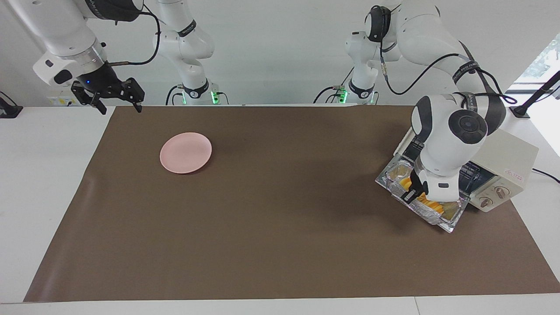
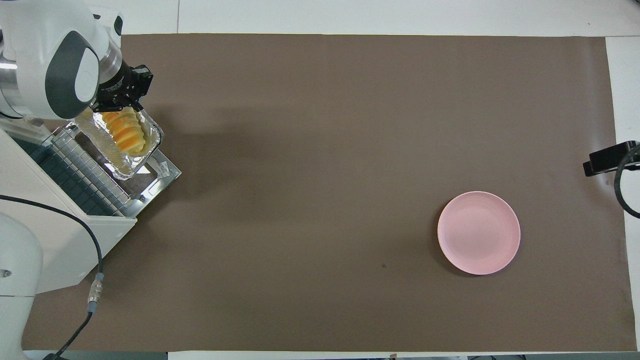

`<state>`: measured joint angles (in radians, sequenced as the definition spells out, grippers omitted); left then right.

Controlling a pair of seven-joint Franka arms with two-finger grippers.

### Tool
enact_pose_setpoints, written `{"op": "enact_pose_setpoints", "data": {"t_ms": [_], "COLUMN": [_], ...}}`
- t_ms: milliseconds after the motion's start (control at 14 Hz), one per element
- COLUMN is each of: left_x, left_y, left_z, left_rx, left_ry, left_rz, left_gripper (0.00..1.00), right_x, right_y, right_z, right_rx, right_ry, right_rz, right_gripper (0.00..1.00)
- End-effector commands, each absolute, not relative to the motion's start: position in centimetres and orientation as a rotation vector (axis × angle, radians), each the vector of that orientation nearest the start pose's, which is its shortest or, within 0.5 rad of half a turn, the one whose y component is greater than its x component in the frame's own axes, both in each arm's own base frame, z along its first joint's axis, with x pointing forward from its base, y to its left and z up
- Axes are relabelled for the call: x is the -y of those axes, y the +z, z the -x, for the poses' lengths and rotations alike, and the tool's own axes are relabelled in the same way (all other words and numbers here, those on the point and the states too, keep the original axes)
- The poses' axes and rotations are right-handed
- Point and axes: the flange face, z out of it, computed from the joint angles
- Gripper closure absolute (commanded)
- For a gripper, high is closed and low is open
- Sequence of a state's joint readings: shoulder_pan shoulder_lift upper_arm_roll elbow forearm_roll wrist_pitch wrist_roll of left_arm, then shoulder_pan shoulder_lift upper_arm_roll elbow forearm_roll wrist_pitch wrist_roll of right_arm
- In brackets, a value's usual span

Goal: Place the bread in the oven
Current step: 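Slide the foil tray into the toaster oven with the left gripper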

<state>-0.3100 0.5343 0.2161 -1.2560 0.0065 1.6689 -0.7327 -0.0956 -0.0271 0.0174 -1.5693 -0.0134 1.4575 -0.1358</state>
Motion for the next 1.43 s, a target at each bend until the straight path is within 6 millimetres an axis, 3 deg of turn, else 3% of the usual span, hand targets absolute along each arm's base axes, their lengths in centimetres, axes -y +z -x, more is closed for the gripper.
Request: {"op": "enact_pose_setpoints", "data": {"t_ms": [0,714,857,1357], "left_x": [7.7,3.3,1.5,-0.8], "left_y": [45.3,41.9,41.8,40.5], "left_z": [-67.4,-64.4,-64.4,-62.6], "left_rx": [0.926,0.854,0.881,1.004], "left_ry": [0.156,0.131,0.140,0.184], "left_rz": [2.741,2.654,2.641,2.569], "left_gripper": [1.00,1.00,1.00,1.00], "right_x": [4.2,4.3,4.3,4.3], "right_y": [63.2,63.2,63.2,63.2], "right_z": [-52.8,-52.8,-52.8,-52.8], "right_rx": [0.068,0.065,0.065,0.065], "right_ry": [0.142,0.142,0.145,0.142], "right_rz": [3.146,3.146,3.146,3.146], "right_gripper": [0.00,0.00,0.00,0.00]}}
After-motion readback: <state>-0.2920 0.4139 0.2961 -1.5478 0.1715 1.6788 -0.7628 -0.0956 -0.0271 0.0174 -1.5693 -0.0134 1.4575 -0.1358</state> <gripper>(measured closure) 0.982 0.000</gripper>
